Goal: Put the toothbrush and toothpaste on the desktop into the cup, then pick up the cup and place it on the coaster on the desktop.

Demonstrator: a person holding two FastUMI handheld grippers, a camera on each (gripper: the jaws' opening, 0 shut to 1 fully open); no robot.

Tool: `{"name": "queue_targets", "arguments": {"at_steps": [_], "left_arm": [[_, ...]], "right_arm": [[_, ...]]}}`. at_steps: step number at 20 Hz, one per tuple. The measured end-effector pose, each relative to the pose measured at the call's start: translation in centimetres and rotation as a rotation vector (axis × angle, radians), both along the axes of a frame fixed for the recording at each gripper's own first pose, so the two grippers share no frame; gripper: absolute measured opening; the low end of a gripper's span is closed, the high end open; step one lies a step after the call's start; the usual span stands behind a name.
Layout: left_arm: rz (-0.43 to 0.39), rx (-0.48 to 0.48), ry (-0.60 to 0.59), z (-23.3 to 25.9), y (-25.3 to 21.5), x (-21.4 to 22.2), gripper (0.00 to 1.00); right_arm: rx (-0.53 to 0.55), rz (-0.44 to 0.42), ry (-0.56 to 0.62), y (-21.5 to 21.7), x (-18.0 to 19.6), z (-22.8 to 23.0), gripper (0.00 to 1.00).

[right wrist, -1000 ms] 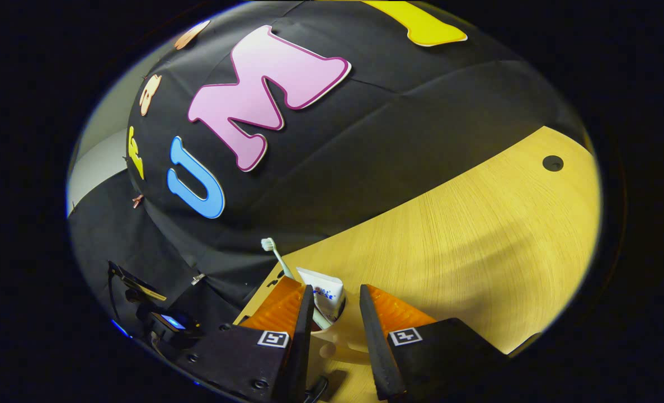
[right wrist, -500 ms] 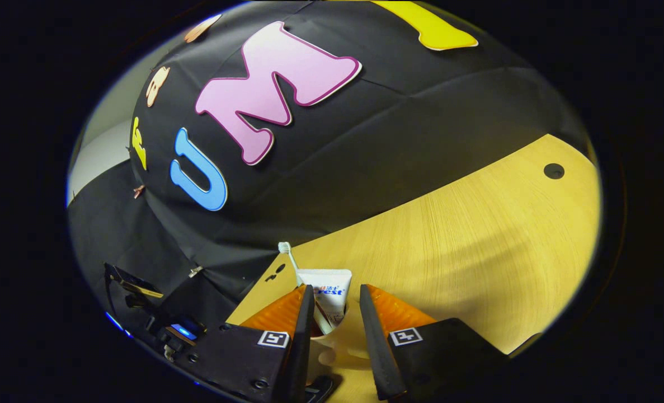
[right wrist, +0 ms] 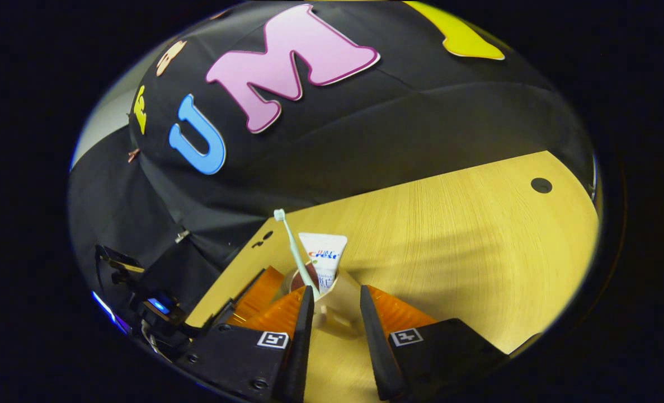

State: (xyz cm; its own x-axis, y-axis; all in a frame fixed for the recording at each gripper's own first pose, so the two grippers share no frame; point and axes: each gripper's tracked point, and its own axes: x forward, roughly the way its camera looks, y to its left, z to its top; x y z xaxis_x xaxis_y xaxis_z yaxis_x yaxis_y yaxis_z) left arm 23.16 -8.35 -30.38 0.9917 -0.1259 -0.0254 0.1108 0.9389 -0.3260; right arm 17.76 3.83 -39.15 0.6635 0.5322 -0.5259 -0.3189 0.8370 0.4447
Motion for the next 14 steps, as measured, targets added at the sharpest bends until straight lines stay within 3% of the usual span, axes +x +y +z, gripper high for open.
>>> {"name": "queue_targets", "arguments": {"at_steps": [1,2,6,7,8,9,14], "left_arm": [[-0.002,0.007,0.012,-0.2,0.4,-1.1,0.65],[-0.005,0.019,0.022,-0.3,1.0,-2.2,0.59],[-0.011,0.071,0.085,-1.3,3.2,-7.3,0.61],[-0.013,0.071,0.108,-1.8,3.5,-8.6,0.61],[-0.013,0.068,0.132,-2.2,4.0,-9.8,0.61],[-0.016,0.067,0.151,-2.7,4.2,-11.0,0.61],[0.008,0.078,0.201,-3.6,6.2,-15.8,0.61]], "right_arm": [[-0.022,0.016,0.008,0.1,-0.4,0.1,0.41],[-0.043,0.037,0.02,0.7,-0.7,0.3,0.51],[-0.232,0.133,0.04,1.0,-1.5,-0.6,0.57],[-0.283,0.151,0.034,1.1,-1.3,-1.1,0.58],[-0.308,0.17,0.046,1.4,-1.4,-1.4,0.47],[-0.32,0.192,0.077,1.8,-1.8,-1.7,0.57],[-0.421,0.27,0.146,2.9,-2.8,-3.5,0.58]]}}
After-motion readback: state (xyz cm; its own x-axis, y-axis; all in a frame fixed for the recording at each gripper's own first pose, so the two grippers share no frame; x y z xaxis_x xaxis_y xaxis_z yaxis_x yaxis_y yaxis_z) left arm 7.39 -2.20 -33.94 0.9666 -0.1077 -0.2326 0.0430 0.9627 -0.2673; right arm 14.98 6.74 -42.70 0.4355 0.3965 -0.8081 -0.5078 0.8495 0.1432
